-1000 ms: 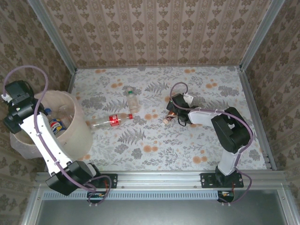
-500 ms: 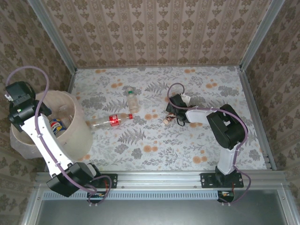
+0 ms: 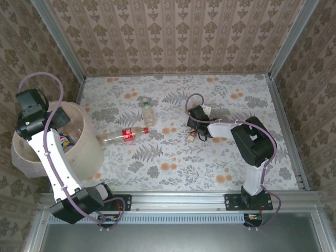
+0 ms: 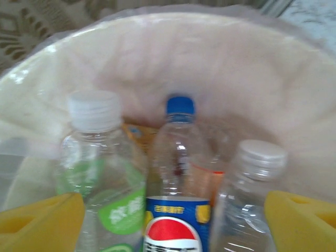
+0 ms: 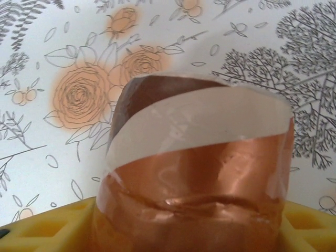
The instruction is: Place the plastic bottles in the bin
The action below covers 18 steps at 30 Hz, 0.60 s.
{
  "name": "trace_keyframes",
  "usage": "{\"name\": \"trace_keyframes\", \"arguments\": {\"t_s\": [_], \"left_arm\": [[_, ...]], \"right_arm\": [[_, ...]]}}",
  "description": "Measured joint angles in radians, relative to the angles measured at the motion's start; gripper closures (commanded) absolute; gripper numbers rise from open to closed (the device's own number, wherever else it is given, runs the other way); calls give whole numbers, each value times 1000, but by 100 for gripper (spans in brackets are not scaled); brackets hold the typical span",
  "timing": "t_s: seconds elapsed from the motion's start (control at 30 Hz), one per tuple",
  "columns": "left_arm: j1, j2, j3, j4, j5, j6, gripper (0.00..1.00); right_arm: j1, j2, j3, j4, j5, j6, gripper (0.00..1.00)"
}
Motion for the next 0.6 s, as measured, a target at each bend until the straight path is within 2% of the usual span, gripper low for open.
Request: {"name": "trace_keyframes", "arguments": {"t_s": [0.2, 0.3, 0.6], "left_arm": [[-119, -57, 1, 36, 32, -23, 0], [-183, -90, 1, 70, 71, -40, 0], [-417, -135, -42, 256, 283, -134, 0]], "right_arm": [[3, -23, -53, 89, -26, -58, 47], [3, -53, -97, 133, -40, -86, 49], [3, -157, -227, 327, -158, -179, 53]]}}
